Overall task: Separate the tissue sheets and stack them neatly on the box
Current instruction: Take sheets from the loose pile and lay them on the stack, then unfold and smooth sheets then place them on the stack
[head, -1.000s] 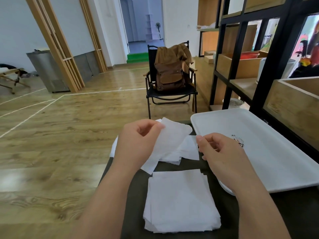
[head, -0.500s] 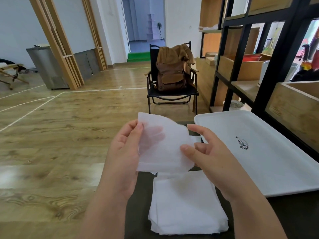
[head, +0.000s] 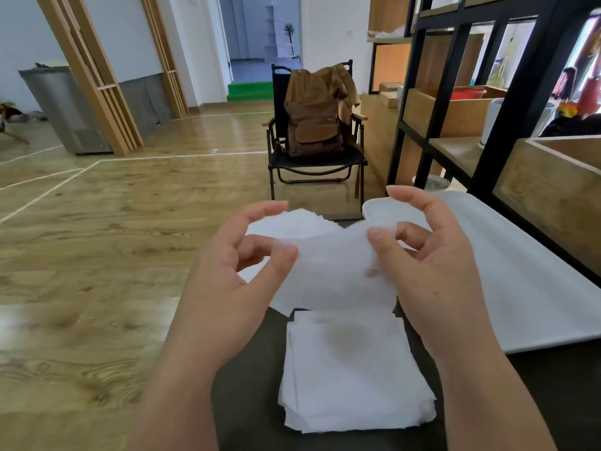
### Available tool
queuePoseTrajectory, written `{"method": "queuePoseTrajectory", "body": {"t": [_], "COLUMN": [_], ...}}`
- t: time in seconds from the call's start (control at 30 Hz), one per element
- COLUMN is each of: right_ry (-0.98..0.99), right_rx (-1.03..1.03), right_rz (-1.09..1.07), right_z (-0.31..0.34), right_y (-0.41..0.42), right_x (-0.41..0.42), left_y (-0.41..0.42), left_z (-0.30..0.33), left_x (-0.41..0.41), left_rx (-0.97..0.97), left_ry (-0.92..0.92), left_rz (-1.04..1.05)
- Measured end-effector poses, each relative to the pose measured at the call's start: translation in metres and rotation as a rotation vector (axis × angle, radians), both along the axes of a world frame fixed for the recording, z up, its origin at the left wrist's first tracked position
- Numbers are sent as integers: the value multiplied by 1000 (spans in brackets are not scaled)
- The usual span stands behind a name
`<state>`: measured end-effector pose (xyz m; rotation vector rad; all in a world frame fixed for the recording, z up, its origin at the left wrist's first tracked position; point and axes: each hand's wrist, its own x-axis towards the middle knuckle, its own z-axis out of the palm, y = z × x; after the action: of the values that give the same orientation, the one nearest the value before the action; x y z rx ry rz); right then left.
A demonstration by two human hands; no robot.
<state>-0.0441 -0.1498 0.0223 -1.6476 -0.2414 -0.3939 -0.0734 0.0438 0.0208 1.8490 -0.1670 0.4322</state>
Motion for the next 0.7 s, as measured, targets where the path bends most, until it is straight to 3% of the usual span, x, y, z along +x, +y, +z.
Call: {"method": "queuePoseTrajectory", "body": {"t": [0.27, 0.5, 0.7], "right_ry": [72, 204, 127], "right_rx": [16, -310, -288], "right_rz": [-12, 324, 224], "right_z": [1, 0, -3], "right_y": [-2, -8, -5], "right_x": [-2, -3, 0], "left_y": [-3, -3, -5], "left_z": [0, -7, -4], "left_x": [-9, -8, -10], "left_rx": [12, -28, -52], "left_ry": [-63, -58, -38], "left_rz": [-20, 148, 142]}}
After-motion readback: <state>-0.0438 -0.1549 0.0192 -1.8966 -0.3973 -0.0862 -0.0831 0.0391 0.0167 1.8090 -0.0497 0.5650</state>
